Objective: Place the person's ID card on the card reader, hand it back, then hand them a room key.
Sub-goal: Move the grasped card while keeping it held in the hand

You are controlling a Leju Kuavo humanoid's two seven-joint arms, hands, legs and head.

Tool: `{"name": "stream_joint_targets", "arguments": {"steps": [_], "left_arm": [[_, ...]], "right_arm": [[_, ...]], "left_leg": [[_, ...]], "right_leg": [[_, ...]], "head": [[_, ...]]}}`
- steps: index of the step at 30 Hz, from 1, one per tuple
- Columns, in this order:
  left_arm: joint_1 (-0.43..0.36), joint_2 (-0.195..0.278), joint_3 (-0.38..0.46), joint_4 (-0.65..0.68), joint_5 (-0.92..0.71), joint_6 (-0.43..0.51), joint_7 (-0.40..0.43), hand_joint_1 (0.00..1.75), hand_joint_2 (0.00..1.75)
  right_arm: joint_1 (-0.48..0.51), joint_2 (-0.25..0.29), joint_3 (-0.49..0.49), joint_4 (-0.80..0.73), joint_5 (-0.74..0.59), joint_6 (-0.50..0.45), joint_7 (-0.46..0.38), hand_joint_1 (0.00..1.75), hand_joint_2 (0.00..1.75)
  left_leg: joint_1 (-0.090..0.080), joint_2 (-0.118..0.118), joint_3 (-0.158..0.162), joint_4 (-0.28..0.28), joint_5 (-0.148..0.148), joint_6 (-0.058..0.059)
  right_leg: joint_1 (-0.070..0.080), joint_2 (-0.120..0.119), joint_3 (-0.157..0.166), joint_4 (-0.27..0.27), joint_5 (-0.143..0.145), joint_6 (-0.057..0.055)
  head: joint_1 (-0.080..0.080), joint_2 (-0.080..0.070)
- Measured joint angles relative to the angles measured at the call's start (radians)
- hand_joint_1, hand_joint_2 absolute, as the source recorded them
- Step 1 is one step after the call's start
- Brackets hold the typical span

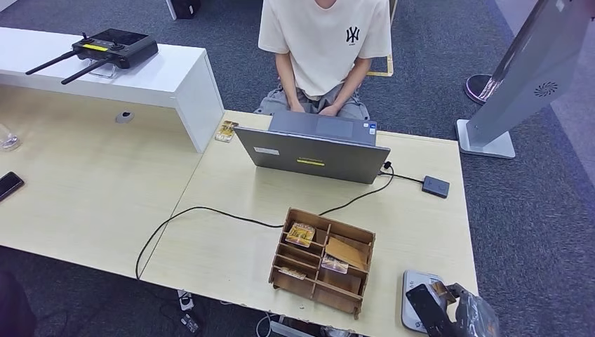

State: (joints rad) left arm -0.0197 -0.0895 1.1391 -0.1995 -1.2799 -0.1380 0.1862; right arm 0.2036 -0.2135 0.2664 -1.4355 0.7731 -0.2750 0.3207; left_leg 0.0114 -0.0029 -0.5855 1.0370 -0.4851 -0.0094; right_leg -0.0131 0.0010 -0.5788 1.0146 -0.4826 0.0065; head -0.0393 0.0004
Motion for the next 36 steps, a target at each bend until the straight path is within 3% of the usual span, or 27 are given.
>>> {"name": "stream_joint_targets", "arguments": {"steps": [23, 29, 32, 36], "left_arm": [[-0.008, -0.029, -0.002, 0.0, -0.024, 0.021, 0.0, 0.0, 1.75], [-0.007, -0.03, -0.002, 0.0, -0.021, 0.02, -0.002, 0.0, 1.75], [-0.007, -0.03, -0.001, 0.0, -0.013, 0.013, -0.007, 0.0, 1.75], [-0.005, -0.026, 0.0, 0.0, -0.006, 0.001, -0.016, 0.0, 1.75]], "right_arm": [[0.044, -0.011, -0.094, -0.017, 0.002, -0.022, -0.046, 1.75, 1.75], [0.055, -0.005, -0.113, -0.052, 0.001, -0.024, -0.092, 1.75, 1.75], [0.054, 0.008, -0.116, -0.073, -0.061, -0.003, -0.126, 1.75, 1.75], [0.046, 0.032, -0.116, -0.089, -0.263, 0.021, -0.206, 1.75, 1.75]], "left_leg": [[0.0, 0.0, 0.001, 0.0, -0.001, 0.001], [0.0, 0.0, 0.0, 0.0, -0.001, 0.001], [0.0, 0.001, 0.0, 0.0, -0.001, 0.001], [0.0, 0.0, 0.0, 0.0, -0.001, 0.001]], "right_leg": [[0.0, 0.0, 0.001, 0.0, 0.0, 0.0], [0.0, 0.0, 0.001, 0.0, 0.0, 0.0], [0.0, 0.0, 0.001, 0.0, 0.0, 0.0], [0.0, 0.0, 0.001, 0.0, 0.0, 0.0]], "head": [[0.0, 0.0], [0.0, 0.0], [0.0, 0.0], [0.0, 0.0]]}}
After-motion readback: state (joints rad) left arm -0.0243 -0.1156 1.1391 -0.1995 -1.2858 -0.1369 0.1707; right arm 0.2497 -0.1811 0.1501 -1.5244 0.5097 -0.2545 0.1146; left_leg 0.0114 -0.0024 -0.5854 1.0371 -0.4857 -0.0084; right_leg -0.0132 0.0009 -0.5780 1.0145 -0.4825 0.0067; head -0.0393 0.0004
